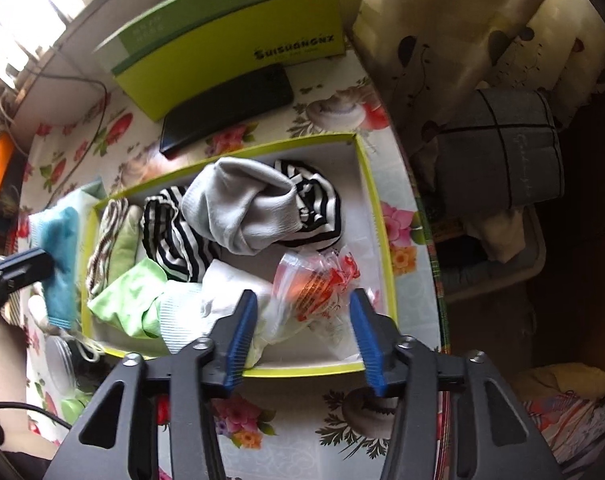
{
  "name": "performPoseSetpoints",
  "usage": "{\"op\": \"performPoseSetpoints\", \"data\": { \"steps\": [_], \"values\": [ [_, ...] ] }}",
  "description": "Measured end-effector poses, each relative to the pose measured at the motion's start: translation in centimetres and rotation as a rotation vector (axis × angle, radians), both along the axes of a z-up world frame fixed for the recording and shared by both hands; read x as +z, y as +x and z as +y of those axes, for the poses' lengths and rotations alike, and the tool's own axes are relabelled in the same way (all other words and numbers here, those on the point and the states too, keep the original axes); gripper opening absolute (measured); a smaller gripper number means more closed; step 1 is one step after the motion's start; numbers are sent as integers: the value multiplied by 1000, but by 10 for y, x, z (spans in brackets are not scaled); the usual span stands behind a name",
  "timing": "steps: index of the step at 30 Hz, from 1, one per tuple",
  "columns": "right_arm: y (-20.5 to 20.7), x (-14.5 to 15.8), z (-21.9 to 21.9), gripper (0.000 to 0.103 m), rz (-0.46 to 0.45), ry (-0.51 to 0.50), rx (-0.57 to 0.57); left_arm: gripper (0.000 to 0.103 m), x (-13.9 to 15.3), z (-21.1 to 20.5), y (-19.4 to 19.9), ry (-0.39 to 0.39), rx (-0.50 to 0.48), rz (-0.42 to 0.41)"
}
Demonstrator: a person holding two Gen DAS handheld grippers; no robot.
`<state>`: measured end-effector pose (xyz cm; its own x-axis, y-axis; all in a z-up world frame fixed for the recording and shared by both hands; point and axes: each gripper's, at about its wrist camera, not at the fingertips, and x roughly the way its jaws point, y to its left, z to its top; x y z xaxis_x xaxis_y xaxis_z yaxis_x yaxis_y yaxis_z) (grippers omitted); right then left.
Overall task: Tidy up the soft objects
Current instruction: 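Open right gripper to drop the bag in the tray while left gripper lowers the mask, then open left gripper to release the mask in the tray and withdraw both grippers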
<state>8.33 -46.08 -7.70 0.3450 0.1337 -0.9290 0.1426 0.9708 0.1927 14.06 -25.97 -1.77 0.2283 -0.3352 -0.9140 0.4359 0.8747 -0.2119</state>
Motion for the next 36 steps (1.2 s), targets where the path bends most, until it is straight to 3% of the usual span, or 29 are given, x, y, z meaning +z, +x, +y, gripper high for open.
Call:
{"op": "performPoseSetpoints", "data": {
  "steps": [12,16,18,20,36],
  "values": [
    [-28,17,6,50,-38,41,-21,8,-31,-23,16,-22,-37,72],
    [-30,17,13,51,-38,57,-13,16,-36,-25,17,-25,-54,66],
    [-31,19,16,51,-42,62,-9,30,-34,-23,18,-44,-40,69],
    [-32,21,18,51,-45,64,-5,35,-32,-20,19,-52,-29,65],
    [-37,50,63,51,-92,77,81,35,8,31,-7,-52,63,21]
  ]
}}
